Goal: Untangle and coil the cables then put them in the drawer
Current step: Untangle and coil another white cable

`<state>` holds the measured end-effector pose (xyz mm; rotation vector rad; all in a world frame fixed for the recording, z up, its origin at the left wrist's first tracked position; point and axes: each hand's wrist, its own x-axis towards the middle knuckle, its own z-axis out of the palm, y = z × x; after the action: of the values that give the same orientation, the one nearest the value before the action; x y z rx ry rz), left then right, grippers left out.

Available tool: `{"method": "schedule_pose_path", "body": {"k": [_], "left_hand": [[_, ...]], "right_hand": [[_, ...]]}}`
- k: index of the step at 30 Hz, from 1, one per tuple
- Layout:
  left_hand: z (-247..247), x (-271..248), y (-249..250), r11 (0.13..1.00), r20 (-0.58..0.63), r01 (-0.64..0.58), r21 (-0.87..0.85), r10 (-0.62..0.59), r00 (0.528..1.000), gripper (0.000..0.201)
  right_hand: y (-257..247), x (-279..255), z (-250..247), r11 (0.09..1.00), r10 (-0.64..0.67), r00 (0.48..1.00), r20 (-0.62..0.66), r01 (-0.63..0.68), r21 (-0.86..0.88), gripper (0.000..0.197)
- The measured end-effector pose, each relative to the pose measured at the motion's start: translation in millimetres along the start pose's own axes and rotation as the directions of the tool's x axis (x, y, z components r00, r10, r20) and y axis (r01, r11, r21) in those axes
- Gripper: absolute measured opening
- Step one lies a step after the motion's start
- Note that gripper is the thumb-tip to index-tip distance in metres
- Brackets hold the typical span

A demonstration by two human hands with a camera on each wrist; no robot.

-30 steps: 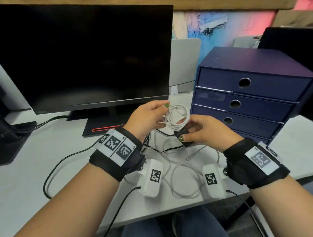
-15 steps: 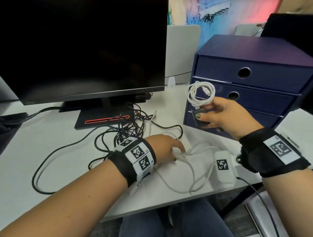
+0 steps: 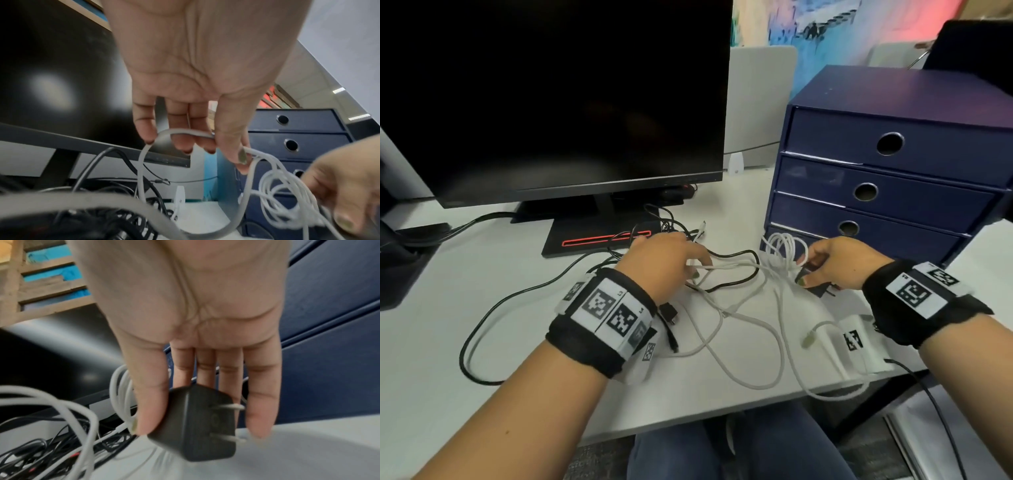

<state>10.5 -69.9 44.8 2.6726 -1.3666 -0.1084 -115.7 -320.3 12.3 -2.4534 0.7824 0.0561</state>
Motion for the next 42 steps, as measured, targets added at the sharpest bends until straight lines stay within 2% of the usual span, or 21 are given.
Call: {"method": "schedule_pose_path", "body": {"k": [5,8,12,17,21,25,26,27,29,31,33,35,38,42], "left_hand": [[-18.0,-14.0,-6.5,0.999,-0.095,0.028,0.019,-0.026,0.995,0.029],[-28.5,-22.5,-11.2,0.999,-0.199,0.032,-0.018,-0.035,0.979,0.03],[-36.1,-30.0,-20.1,0.986,-0.409,0.029,-0.162,-0.093,0.908,0.028],[-37.7,-34.1,-26.9,0.962,-0.549,0.007,-0.271,-0.161,0.82,0.028],[-40.1,-37.9,-28.4,0.943,-0.565,0.018,-0.333,-0.215,0.796,0.029],[-41.2,-39.1,-29.2,0.93,-0.578,0.03,-0.367,-0.253,0.775,0.026],[-41.0,-38.6,-30.2,0.926,-0.585,0.034,-0.376,-0.266,0.766,0.026],[-40.8,-38.4,-31.2,0.922,-0.592,0.037,-0.385,-0.277,0.757,0.026],[-40.8,-38.5,-32.8,0.916,-0.609,0.041,-0.4,-0.299,0.735,0.025],[-41.4,-40.1,-34.2,0.913,-0.62,0.055,-0.405,-0.318,0.717,0.024],[-40.6,-41.7,-36.7,0.911,-0.625,0.07,-0.407,-0.333,0.706,0.023],[-39.7,-43.5,-38.6,0.904,-0.625,0.07,-0.422,-0.346,0.7,0.022],[-38.5,-46.2,-39.8,0.897,-0.605,0.076,-0.436,-0.354,0.713,0.022],[-33.1,-48.1,-41.0,0.907,-0.516,0.117,-0.406,-0.332,0.79,0.03]], "right_hand": [[-0.9,7.5,14.8,0.994,0.03,1.0,0.006,-0.03,-0.104,0.026],[-3.6,10.0,18.6,0.987,0.042,0.999,0.005,-0.041,-0.157,0.029],[-7.5,10.4,21.3,0.98,0.048,0.999,-0.025,-0.051,-0.192,0.033],[-8.2,8.4,21.7,0.981,0.051,0.998,-0.024,-0.054,-0.186,0.032],[-9.3,2.0,12.5,0.99,0.064,0.997,-0.037,-0.068,-0.123,0.025],[-30.2,-24.9,-2.6,0.999,-0.03,0.964,-0.263,0.038,0.027,0.009],[-37.5,-33.9,-4.1,0.995,-0.051,0.961,-0.271,0.072,0.07,0.011],[-44.3,-43.2,-3.9,0.991,-0.068,0.97,-0.235,0.093,0.098,0.014],[-53.5,-58.8,2.2,0.993,-0.06,0.995,-0.081,0.068,0.101,0.017],[-56.1,-65.6,12.5,0.999,-0.035,0.997,0.062,0.034,0.009,0.018],[-55.1,-64.3,21.2,0.997,-0.014,0.993,0.114,0.022,-0.067,0.021],[-55.5,-60.7,25.7,0.995,-0.002,0.994,0.108,0.013,-0.097,0.02],[-62.9,-58.1,25.8,0.997,-0.036,0.997,0.073,0.041,-0.071,0.011],[-77.7,-61.4,17.7,0.979,-0.126,0.984,-0.126,0.144,0.146,0.013]]}}
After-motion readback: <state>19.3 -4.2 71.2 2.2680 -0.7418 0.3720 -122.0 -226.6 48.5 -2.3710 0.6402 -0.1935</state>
